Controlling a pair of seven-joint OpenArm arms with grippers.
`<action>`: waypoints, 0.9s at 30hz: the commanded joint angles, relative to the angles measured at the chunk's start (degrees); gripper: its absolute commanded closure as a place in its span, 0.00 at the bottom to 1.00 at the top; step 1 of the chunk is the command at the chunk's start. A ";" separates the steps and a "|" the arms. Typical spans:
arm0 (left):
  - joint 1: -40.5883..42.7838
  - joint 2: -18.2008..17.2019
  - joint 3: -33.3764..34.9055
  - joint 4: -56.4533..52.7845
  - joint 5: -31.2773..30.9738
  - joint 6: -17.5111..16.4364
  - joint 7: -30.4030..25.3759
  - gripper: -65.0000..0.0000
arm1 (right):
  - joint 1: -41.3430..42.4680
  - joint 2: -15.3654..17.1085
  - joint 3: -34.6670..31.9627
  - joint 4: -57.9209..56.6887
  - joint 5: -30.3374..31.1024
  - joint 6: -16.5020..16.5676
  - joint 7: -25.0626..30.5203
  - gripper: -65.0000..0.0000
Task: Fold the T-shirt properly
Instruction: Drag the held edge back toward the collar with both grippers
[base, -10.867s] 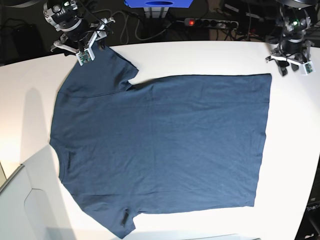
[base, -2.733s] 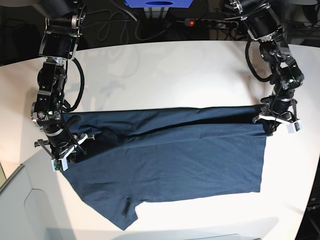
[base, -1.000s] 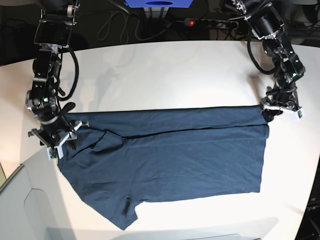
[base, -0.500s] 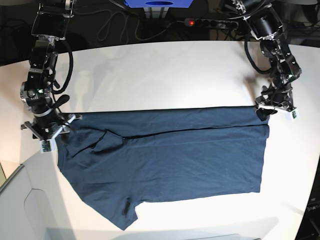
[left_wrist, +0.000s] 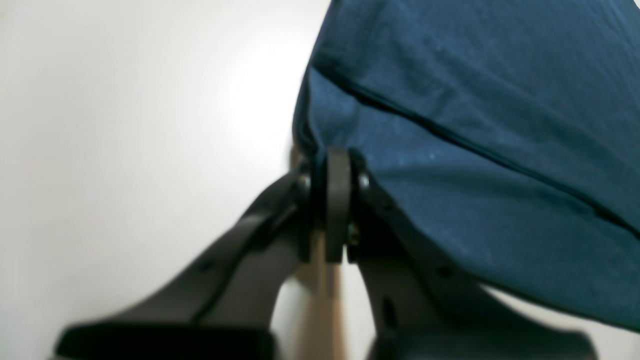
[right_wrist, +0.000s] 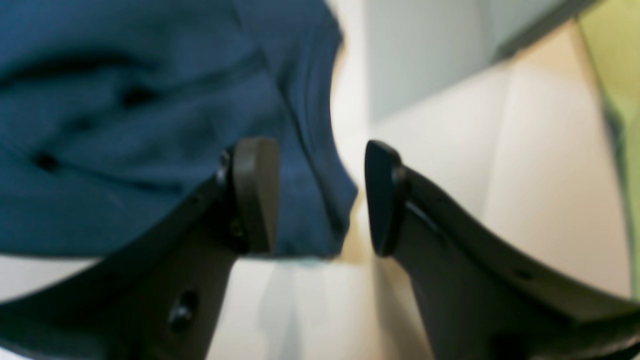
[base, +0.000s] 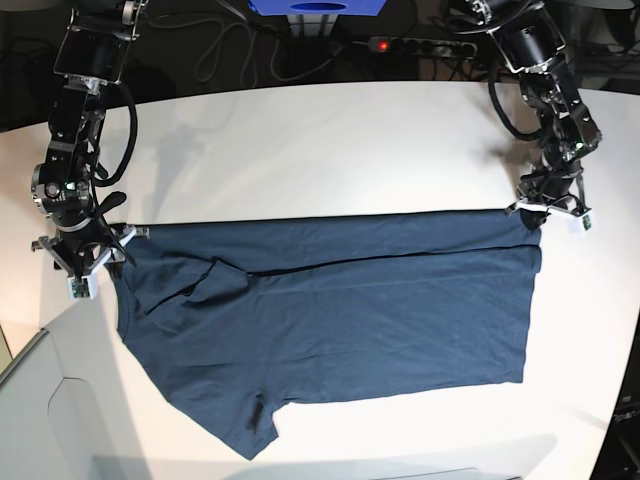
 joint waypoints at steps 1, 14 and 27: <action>-0.55 -0.80 -0.14 0.76 -0.12 -0.23 -0.80 1.00 | 0.84 0.74 0.22 -0.09 0.27 0.36 1.53 0.60; -0.19 -0.89 -0.40 0.76 -0.03 -0.14 -0.80 1.00 | 1.72 2.24 0.22 -10.56 0.36 0.45 3.29 0.60; -0.19 -1.15 -0.31 0.76 -0.03 -0.14 -0.80 1.00 | 2.51 2.33 -0.13 -16.97 0.36 0.45 3.82 0.71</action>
